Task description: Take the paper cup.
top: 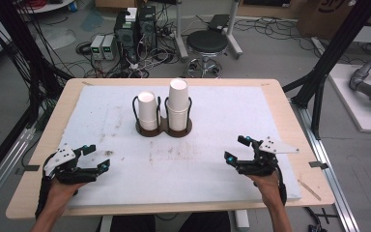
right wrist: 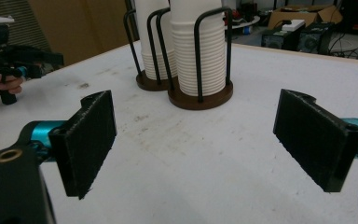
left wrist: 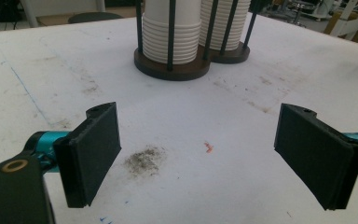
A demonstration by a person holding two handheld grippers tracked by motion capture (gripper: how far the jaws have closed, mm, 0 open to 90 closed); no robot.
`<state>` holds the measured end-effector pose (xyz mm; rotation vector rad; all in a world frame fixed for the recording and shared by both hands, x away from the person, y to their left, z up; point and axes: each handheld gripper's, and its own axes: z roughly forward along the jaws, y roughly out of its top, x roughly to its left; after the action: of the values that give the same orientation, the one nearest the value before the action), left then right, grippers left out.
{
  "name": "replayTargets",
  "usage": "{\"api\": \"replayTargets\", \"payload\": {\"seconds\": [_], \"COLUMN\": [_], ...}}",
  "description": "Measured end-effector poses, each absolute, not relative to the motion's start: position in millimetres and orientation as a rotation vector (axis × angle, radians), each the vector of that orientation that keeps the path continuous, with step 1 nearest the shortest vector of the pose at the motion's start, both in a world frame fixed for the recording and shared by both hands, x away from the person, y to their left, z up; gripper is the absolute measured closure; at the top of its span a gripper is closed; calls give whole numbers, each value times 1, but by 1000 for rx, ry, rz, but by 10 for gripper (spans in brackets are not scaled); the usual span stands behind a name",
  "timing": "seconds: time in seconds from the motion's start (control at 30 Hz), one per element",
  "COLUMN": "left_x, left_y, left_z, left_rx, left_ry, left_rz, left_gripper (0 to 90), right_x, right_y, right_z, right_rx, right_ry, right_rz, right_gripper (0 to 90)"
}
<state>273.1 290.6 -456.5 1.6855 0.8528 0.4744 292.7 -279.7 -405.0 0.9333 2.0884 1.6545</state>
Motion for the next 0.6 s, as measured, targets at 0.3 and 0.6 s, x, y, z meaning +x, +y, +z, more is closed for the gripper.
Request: {"api": "replayTargets", "payload": {"seconds": [0.3, 0.6], "left_x": [274, 274], "left_y": [290, 290], "left_z": [-456, -456], "left_rx": [1696, 1698], "left_ry": [851, 854], "left_rz": [471, 462], "left_gripper": [142, 142], "right_x": [304, 335], "right_y": [-284, -265], "right_z": [-343, -287], "right_rx": [909, 868], "right_ry": [2175, 2263], "right_rz": [1581, 1452], "right_gripper": [137, 137]}}
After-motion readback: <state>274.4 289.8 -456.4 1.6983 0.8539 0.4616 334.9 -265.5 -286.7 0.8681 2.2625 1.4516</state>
